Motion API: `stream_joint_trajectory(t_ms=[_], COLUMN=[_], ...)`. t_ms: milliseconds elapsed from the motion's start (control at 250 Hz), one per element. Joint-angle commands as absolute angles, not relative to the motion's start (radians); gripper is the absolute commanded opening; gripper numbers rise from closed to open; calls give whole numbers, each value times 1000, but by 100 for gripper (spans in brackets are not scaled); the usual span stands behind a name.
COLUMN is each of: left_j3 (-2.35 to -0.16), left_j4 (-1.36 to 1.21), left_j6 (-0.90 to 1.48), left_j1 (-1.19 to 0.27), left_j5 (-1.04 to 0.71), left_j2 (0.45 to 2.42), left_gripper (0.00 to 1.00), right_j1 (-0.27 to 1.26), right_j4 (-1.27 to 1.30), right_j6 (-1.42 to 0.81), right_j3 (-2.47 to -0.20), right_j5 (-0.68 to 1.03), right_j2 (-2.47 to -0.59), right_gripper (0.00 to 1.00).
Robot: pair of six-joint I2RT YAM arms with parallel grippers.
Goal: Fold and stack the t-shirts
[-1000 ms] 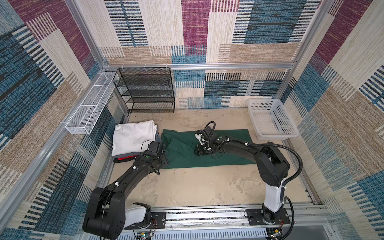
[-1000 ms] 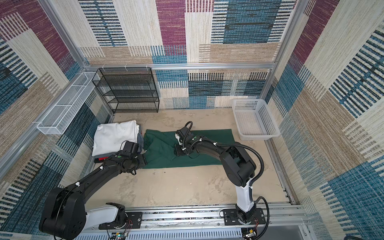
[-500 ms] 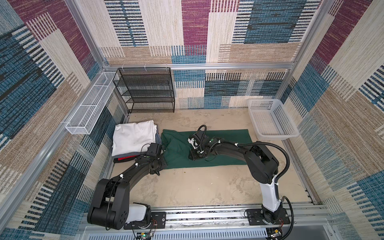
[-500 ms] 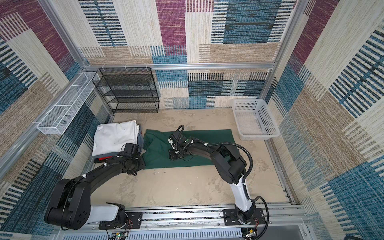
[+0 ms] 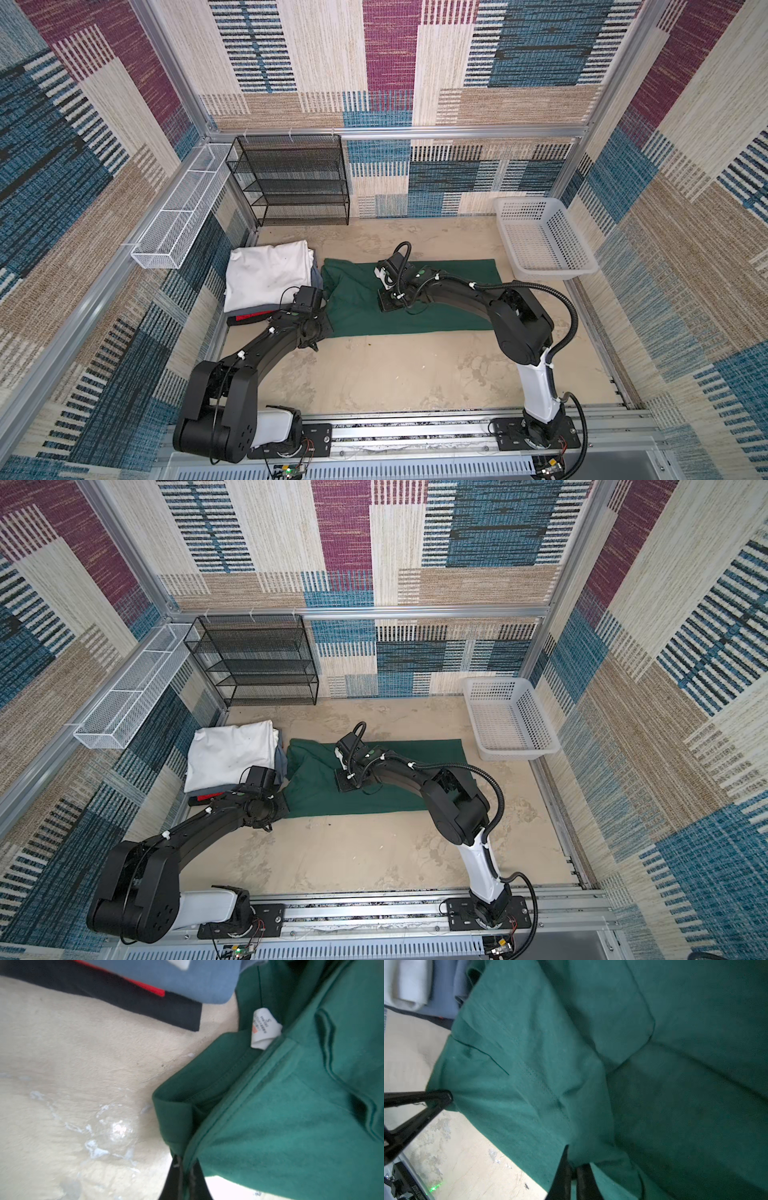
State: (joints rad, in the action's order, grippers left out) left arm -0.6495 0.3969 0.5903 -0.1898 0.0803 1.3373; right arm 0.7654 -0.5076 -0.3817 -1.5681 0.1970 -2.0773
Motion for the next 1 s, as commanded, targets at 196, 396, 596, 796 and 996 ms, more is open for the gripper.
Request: stream_joint_trajectory(t_ms=[196,396,596,796,996], left_j3=[-642,-638,-629,-628,-632], left_j4=[423,423,406,396,387], left_j6=[540,532,527,522,520], left_j1=[-187,-187,-187,-187,-187], left_j5=[118,117,108,94,73], left_j2=[1345,1355,1356,1356,1341], left_gripper=[0,0,0,0,0], right_j1=[675,631,588,608,718], right_j4=[-443,-384,-385,-541,-471], right_j6=[-503,-542,-544,-390,-189], right_j3=[-1547,-1568,-1657,-1692,-1508], right_j5=[291,371,388,9,-97], right_j2=[-2087,-2116,-2157,-2132,-1986], right_gripper=[12,15,22,40,23])
